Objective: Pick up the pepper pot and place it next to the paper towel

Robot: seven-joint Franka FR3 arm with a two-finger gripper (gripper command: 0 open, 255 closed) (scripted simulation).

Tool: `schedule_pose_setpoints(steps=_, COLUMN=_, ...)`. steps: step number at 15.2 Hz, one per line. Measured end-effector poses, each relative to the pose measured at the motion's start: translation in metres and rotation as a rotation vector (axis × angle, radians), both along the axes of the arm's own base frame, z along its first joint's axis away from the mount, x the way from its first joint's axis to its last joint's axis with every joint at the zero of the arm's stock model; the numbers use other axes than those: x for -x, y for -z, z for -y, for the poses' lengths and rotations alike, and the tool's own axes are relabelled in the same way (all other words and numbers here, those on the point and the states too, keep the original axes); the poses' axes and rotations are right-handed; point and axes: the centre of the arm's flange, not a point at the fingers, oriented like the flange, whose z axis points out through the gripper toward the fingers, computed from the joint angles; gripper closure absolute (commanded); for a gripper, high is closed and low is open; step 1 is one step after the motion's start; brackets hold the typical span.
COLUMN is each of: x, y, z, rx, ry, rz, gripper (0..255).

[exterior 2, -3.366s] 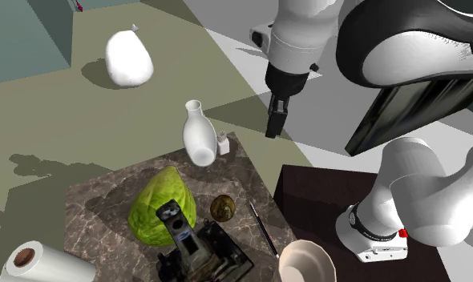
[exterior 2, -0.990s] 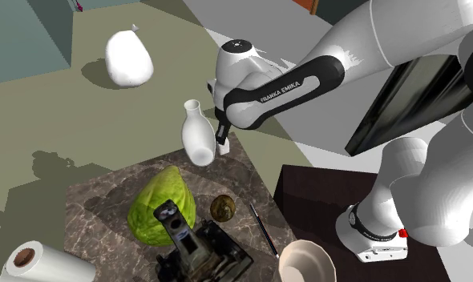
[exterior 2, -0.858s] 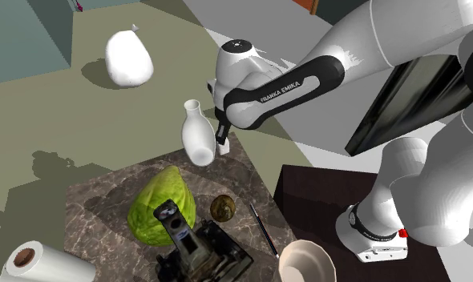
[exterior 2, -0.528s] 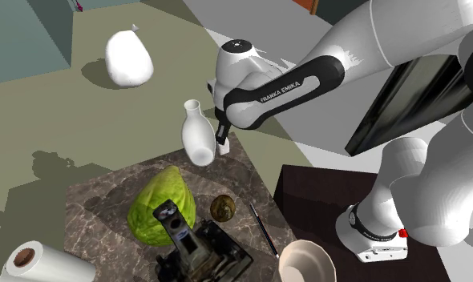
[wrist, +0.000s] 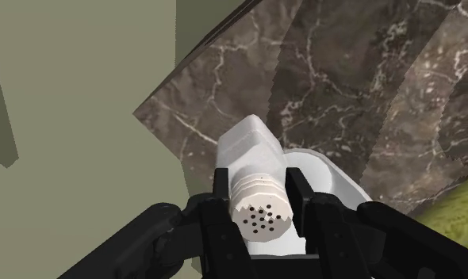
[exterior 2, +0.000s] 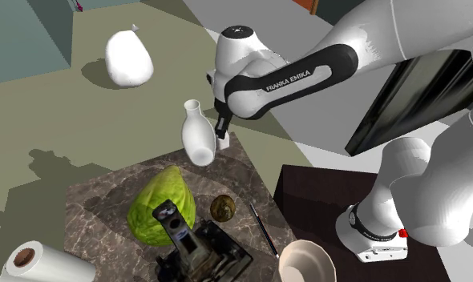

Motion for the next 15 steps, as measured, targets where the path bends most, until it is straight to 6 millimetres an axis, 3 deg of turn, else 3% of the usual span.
schedule_pose_setpoints(steps=15, x=-0.001, y=-0.080, z=-0.001, rx=0.000, ry=0.000, rz=0.000, gripper=255)
